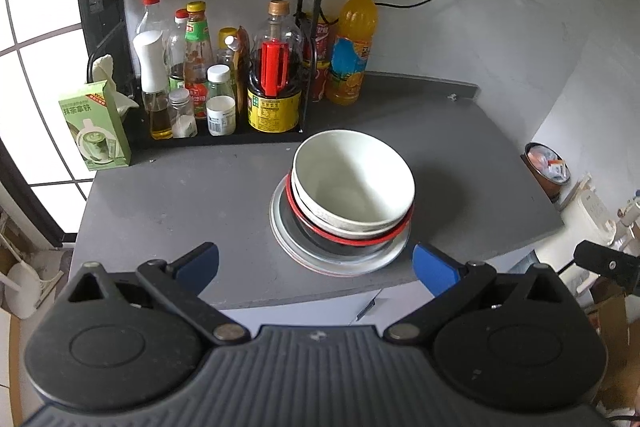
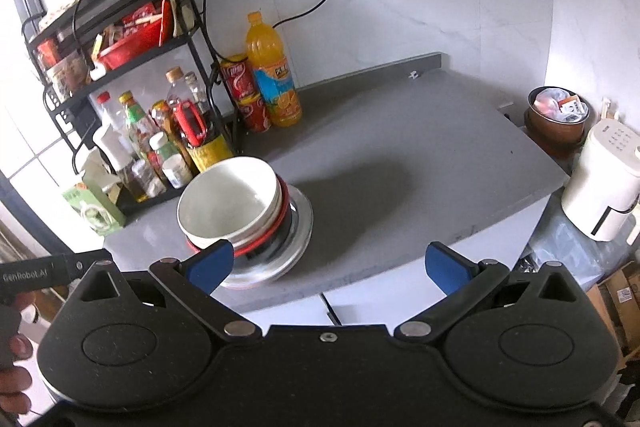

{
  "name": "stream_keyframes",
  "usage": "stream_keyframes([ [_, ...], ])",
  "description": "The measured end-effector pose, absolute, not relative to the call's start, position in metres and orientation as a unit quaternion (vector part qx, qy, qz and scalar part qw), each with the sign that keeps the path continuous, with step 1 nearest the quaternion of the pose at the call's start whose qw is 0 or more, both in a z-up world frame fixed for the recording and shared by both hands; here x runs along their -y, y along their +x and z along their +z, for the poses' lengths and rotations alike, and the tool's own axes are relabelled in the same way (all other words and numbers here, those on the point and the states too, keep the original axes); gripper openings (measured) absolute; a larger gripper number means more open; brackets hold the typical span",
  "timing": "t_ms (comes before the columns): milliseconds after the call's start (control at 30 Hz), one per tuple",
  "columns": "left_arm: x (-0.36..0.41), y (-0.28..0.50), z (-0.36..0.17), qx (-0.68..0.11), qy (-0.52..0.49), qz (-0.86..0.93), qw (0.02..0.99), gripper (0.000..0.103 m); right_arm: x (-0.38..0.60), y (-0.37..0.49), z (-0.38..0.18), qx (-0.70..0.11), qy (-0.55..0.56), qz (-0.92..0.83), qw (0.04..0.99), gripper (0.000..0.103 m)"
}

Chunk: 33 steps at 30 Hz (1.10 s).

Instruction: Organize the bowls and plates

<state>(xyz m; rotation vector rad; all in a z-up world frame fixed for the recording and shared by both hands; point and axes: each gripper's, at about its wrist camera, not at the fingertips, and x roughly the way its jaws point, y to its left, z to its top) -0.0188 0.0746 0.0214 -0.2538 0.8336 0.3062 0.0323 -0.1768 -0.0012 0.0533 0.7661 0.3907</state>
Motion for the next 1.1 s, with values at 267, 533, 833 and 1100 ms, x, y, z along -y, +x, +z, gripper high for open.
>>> stream_keyframes([
  [267, -0.072, -0.029, 0.017, -0.415, -0.109, 0.151, 0.890, 0.102, 0.172, 0.018, -0.001, -0.374, 0.008, 0.193, 0.907, 0.103],
  [533, -0.073, -0.034, 0.016, -0.417, -0.110, 0.150, 0.890, 0.102, 0.168, 0.011, -0.001, -0.374, -0.006, 0.196, 0.907, 0.103],
  [833, -0.072, -0.037, 0.019, -0.415, -0.110, 0.147, 0.891, 0.102, 0.168, 0.010, 0.000, -0.374, -0.006, 0.196, 0.906, 0.103],
  [1100, -0.073, -0.038, 0.018, -0.416, -0.111, 0.146, 0.891, 0.102, 0.167, 0.008, -0.001, -0.374, -0.007, 0.194, 0.907, 0.103],
])
